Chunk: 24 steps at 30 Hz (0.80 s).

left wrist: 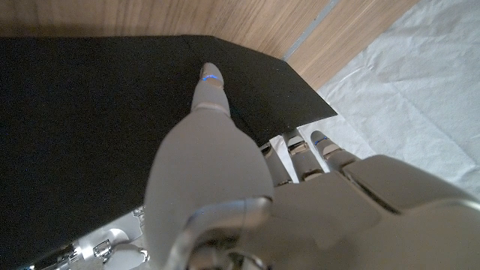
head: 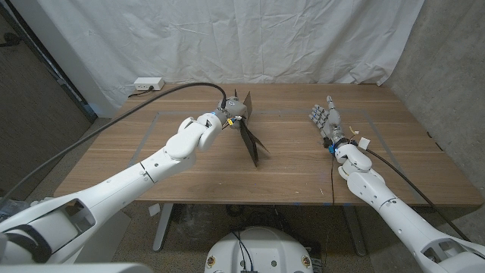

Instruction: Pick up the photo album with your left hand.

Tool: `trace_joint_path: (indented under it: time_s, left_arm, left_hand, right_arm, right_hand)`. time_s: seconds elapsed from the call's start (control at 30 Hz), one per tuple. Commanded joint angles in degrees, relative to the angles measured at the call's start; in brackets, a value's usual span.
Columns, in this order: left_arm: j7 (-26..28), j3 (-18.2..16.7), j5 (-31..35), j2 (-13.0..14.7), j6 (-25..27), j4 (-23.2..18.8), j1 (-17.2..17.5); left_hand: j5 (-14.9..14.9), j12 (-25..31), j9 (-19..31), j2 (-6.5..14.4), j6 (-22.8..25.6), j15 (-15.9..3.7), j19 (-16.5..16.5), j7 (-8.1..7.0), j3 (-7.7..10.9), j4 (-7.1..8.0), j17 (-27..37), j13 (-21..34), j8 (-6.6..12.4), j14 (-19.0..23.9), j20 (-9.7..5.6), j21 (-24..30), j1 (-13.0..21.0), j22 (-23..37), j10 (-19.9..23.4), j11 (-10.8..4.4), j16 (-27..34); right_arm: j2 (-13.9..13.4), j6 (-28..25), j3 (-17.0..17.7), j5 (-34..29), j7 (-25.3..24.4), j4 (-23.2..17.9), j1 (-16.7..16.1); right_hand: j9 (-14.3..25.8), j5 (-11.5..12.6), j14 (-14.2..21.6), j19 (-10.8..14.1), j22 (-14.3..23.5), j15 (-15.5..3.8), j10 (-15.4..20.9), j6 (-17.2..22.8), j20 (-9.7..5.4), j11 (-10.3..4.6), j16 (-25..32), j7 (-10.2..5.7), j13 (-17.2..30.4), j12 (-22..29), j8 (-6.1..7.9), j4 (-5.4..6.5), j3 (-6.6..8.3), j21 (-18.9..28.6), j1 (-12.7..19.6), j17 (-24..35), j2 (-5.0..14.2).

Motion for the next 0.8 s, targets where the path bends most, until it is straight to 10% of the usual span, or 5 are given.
trace_joint_path:
  time_s: [0.03,0.8]
  left_arm:
    - [-0.24,-0.76,0.56,0.21,0.8,-1.55,0.23]
    - [-2.49,-0.99,3.06,-0.3,0.92,-2.92,-0.45]
  left_hand:
    - [-0.66,0.59,-0.52,1.19,3.19,-9.31,0.54,0.93,-0.37,0.59,0.2,0.73,1.17,1.01,-0.28,0.24,-0.24,0.26,2.31,0.03,0.08]
    - [-1.08,0.95,-1.91,1.64,6.32,-9.32,0.78,1.35,-0.72,0.75,0.0,1.69,2.24,2.79,-0.66,0.15,0.45,0.18,5.19,-0.02,-0.1]
  right_arm:
    - [0.01,0.22,0.06,0.14,0.15,-0.14,-0.35]
    - [0.09,0.75,0.32,0.56,0.74,0.09,-0.53]
  right_hand:
    - [0.11,-0.01,0.4,0.63,0.32,0.0,0.4,-0.09,-0.17,0.07,0.0,-0.08,0.29,-0.22,0.04,0.02,-0.24,-0.16,0.81,0.3,-0.06]
    - [0.11,-0.04,0.43,0.76,0.34,-0.01,0.45,-0.1,-0.18,0.06,-0.01,-0.01,0.29,-0.21,0.04,-0.03,-0.39,-0.5,0.85,0.29,0.03]
